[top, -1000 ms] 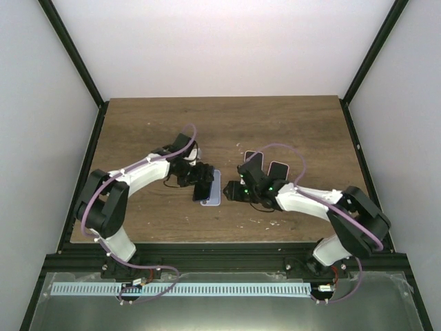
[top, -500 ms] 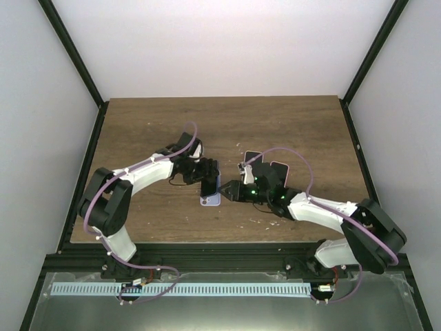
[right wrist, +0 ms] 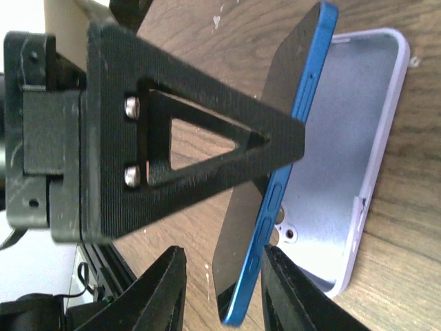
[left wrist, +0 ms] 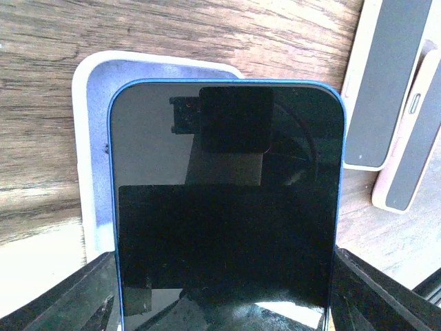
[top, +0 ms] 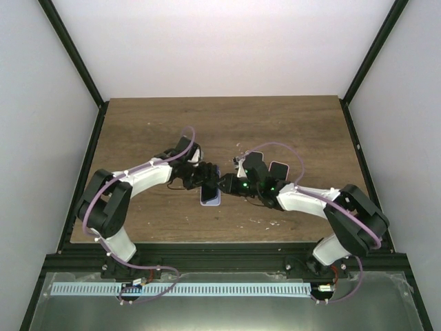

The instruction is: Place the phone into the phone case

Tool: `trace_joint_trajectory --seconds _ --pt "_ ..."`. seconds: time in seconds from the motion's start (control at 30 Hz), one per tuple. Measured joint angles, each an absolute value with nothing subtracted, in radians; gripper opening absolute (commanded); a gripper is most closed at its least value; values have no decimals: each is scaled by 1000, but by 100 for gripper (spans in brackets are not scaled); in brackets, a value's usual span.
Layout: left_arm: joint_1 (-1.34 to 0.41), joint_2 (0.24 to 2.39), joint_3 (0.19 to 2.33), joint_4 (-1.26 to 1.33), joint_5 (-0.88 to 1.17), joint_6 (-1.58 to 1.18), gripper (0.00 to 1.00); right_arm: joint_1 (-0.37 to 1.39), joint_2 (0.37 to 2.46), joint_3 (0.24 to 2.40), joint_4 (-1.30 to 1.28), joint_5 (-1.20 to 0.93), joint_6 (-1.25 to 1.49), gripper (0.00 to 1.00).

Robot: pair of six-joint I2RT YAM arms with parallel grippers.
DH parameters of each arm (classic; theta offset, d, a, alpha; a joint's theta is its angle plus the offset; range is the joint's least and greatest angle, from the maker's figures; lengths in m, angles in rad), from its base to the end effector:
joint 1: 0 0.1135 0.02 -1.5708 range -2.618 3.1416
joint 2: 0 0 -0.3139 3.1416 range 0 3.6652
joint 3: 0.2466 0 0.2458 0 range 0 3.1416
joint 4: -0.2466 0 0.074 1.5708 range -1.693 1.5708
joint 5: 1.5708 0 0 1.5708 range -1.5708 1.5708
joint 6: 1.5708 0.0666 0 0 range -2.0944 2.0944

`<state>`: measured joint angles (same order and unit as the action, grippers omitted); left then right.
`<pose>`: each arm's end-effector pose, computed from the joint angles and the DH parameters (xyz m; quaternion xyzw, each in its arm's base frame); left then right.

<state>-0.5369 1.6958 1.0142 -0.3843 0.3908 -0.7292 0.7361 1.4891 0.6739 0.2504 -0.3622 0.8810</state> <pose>0.2857 -0.1996 0.2027 -0.0429 0.9501 -0.2965 0.0863 0.2188 0.2301 0.2211 -0.0242 0.8658 0.4519 0.2133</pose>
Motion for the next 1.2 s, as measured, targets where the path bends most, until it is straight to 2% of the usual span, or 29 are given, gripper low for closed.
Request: trace_joint_trajectory --seconds 0.27,0.57,0.9,1.03,1.2 --pt "-538 1670 1010 -371 398 -730 47 736 1547 738 189 -317 880 29" --pt "-538 1669 989 -349 404 -733 48 743 1574 738 202 -318 884 3" --pt "-535 1652 985 -354 376 -726 82 743 1591 737 235 -333 911 1" --pt "-534 1637 986 -371 370 -716 89 746 1592 736 236 -326 917 1" --pt "-521 1595 997 -378 388 -696 93 748 1602 730 212 -304 920 1"
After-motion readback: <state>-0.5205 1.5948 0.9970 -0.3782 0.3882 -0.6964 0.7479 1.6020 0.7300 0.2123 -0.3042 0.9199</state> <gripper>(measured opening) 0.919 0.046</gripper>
